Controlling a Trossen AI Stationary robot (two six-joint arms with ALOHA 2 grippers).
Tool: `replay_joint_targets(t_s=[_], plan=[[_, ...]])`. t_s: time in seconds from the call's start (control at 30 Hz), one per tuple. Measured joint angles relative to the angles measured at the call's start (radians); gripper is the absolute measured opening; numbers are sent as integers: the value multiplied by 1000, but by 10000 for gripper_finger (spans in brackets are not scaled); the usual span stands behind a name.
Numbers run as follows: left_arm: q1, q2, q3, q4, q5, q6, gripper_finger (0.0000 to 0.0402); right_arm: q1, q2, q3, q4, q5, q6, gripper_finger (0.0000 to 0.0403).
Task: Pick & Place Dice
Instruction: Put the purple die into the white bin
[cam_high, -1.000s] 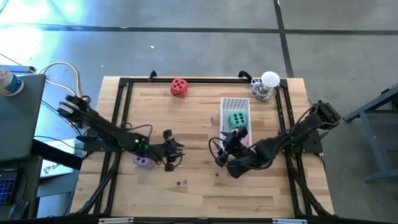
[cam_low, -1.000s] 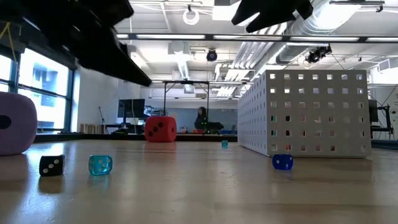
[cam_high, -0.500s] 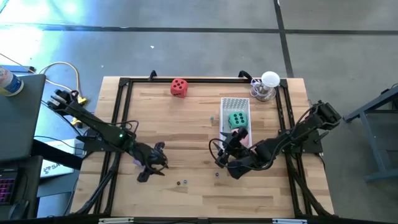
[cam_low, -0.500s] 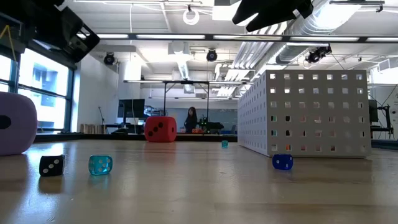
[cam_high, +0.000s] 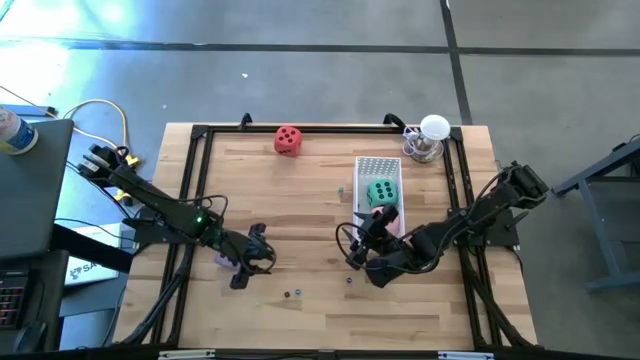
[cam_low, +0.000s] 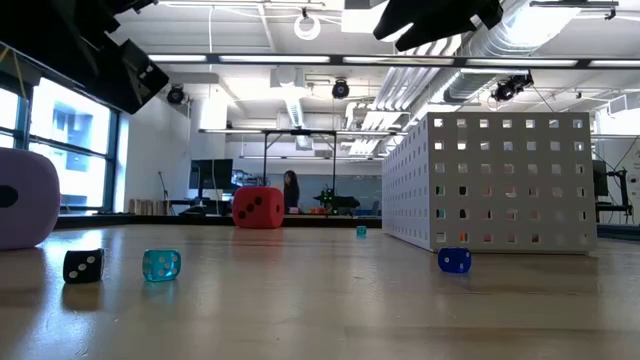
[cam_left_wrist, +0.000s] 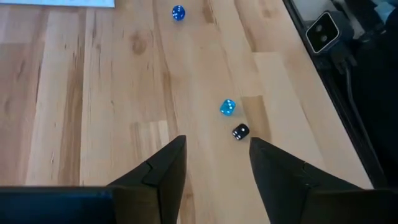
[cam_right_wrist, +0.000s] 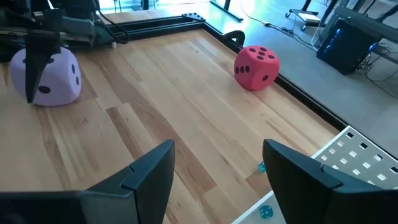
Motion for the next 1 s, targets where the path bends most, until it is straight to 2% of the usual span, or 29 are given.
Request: replay_joint_targets(t_s=[0.13, 0.43, 0.53, 0.63, 0.9, 1.0], plan=[[-2, 0, 0, 2, -29, 10, 209, 0, 0, 0, 0, 0, -2, 235], [-62, 0, 0, 58, -67, 151, 350, 0, 0, 0, 0, -1, -2, 235], [-92, 0, 0, 68, -127, 187, 387, 0, 0, 0, 0, -2, -2, 235], [-117, 13, 0, 76, -194, 191, 396, 0, 0, 0, 0, -24, -2, 235], [-138, 49, 0, 109, -233, 204, 400, 0, 0, 0, 1, -26, -2, 235], [-138, 49, 0, 118, -306, 150, 400, 0, 0, 0, 2, -26, -2, 235]])
